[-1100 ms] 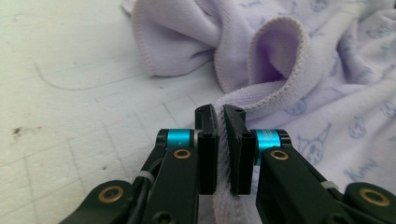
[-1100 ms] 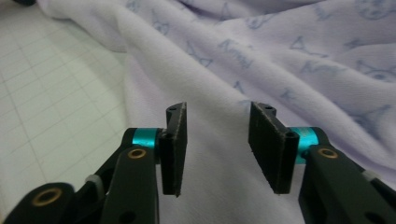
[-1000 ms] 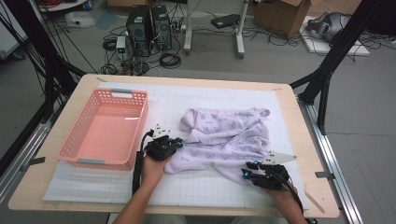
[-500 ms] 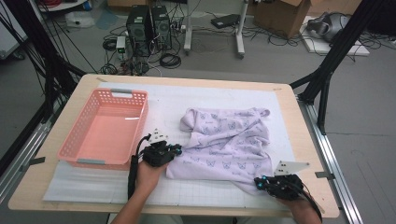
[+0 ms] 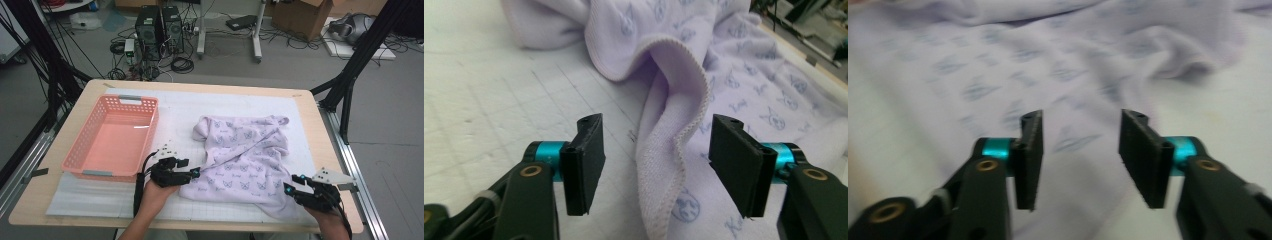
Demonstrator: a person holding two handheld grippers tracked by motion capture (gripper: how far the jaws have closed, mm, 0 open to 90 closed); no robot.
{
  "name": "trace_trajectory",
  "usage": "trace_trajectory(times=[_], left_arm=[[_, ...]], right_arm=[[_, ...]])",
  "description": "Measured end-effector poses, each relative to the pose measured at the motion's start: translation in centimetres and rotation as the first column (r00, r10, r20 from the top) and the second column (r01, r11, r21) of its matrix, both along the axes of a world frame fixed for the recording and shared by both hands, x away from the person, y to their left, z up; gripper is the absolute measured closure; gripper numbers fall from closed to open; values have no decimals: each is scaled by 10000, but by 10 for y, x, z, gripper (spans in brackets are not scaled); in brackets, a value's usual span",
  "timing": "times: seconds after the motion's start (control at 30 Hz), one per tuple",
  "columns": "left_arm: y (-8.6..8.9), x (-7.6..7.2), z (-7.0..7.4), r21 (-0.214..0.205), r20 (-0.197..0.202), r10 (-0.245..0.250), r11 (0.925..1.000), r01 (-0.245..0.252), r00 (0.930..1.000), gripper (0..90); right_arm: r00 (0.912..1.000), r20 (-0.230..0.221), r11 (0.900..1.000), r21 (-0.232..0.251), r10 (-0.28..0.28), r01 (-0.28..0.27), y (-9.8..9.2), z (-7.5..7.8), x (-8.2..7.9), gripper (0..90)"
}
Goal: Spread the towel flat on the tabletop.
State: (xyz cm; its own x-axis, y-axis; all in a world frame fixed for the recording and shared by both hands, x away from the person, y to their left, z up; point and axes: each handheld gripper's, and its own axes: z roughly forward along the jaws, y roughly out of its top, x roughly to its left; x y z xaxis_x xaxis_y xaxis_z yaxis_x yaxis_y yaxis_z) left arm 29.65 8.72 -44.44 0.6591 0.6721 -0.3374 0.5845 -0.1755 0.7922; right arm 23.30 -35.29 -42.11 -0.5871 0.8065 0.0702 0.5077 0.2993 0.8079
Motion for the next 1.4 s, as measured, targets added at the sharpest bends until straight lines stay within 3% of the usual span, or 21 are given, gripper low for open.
trace_trajectory(times=[0.13,0.17,0.23,0.3,0.37,0.4,0.43,0.47,0.53,0.57,0.7,0.73,0.77,0.87,0.9,1.0,1.07,1.1,1.2,1.3,1.4], left_arm=[[-14,3,-6,438,-167,-409,9982,416,9990,405],[-20,3,-8,958,-46,-407,9946,410,9992,591],[-20,4,-8,1066,129,-220,9941,205,9997,801],[-14,14,-10,707,-110,496,9963,-487,9987,823],[-10,20,-8,659,9,718,9952,-717,9974,827],[-9,23,-6,726,130,766,9944,-774,9970,828],[-9,23,-6,726,130,766,9944,-774,9970,829],[-11,29,-2,596,599,1043,9924,-1079,9927,831],[-10,32,-1,507,823,1238,9904,-1282,9889,833],[-12,42,-1,752,758,1375,9868,-1431,9876,833],[-15,54,-1,574,1096,1735,9819,-1805,9787,833],[-16,57,-1,477,1427,1773,9814,-1857,9738,833],[-21,65,-2,745,1732,1683,9802,-1833,9704,833],[-25,70,-3,683,1937,1769,9788,-1931,9650,826],[-26,72,-3,771,1791,1812,9773,-1974,9670,826],[-24,70,-1,647,1531,1979,9756,-2097,9682,539],[-20,61,5,911,1176,1594,9811,-1705,9802,455],[-20,56,6,971,1297,1501,9818,-1632,9801,421],[-17,44,8,832,1572,1446,9838,-1590,9769,400],[-9,21,5,589,1409,1328,9881,-1422,9811,390],[0,5,-3,572,1053,1333,9885,-1398,9855,391]], right_arm=[[9992,-299,9986,-461,-279,265,3,-6,19,497],[9983,-483,9966,-763,-332,295,7,-12,32,491],[9975,-586,9946,-982,-402,343,8,-15,38,491],[9955,-913,9905,-1370,-266,139,12,-22,58,549],[9950,-988,9935,-1114,129,-240,13,-22,69,806],[9950,-944,9927,-1127,326,-433,14,-21,73,834],[9962,-780,9895,-1356,395,-498,16,-21,78,843],[9976,-647,9890,-1440,253,-344,17,-21,83,846],[9991,-318,9887,-1483,-284,234,16,-22,91,847],[9986,-106,9891,-1385,-514,494,14,-22,95,847],[9918,506,9829,-1368,-1172,1231,10,-21,104,846],[9860,816,9789,-1325,-1454,1553,8,-21,108,846],[9823,957,9759,-1334,-1610,1729,7,-21,111,846],[9737,1004,9667,-1357,-2043,2168,8,-21,117,846],[9737,1004,9667,-1357,-2043,2168,8,-21,117,846],[9687,885,9648,-1065,-2317,2405,6,-20,116,768],[9721,642,9703,-744,-2256,2301,4,-17,112,652],[9721,645,9715,-603,-2256,2294,3,-15,108,625],[9745,619,9756,-264,-2158,2177,-1,-9,94,568],[9744,446,9754,36,-2202,2203,-7,-7,77,541],[9775,162,9775,-122,-2103,2105,-11,-9,58,528]])
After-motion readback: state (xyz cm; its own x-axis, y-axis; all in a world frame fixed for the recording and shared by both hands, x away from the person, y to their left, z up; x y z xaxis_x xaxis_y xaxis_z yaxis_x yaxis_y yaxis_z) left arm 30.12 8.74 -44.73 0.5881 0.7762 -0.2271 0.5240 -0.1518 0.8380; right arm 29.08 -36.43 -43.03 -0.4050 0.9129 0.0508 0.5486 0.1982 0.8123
